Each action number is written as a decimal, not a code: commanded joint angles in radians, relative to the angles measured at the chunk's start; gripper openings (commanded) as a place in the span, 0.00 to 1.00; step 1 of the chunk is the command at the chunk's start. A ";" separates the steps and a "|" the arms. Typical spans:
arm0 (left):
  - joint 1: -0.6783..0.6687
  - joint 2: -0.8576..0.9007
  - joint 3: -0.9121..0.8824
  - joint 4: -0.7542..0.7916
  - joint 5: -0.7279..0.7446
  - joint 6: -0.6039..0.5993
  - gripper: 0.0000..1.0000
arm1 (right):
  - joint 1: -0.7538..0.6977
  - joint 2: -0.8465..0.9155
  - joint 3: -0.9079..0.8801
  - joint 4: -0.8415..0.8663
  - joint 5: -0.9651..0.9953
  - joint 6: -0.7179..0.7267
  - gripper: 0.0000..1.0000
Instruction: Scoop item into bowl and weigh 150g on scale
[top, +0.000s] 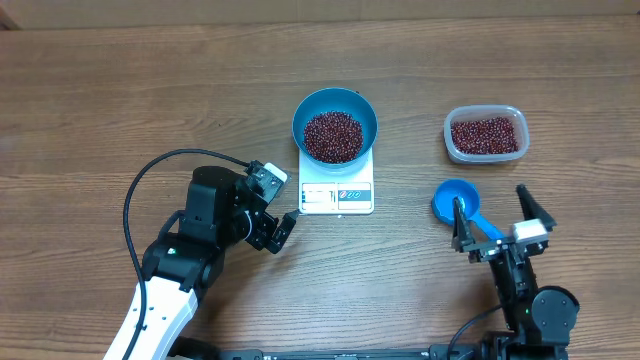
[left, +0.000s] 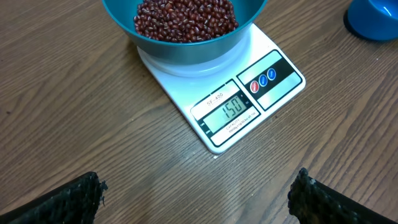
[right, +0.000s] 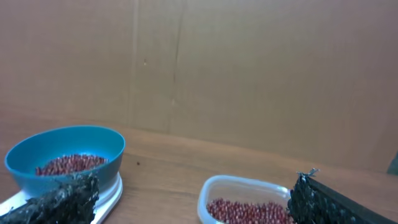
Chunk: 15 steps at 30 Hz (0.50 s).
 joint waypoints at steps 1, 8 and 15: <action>0.003 -0.010 -0.003 0.000 0.002 0.000 0.99 | -0.005 -0.033 -0.016 -0.031 0.008 -0.004 1.00; 0.003 -0.010 -0.003 0.000 0.002 0.000 0.99 | 0.003 -0.034 -0.016 -0.136 0.000 0.074 1.00; 0.003 -0.010 -0.003 0.000 0.002 0.000 0.99 | 0.003 -0.033 -0.016 -0.136 -0.005 0.094 1.00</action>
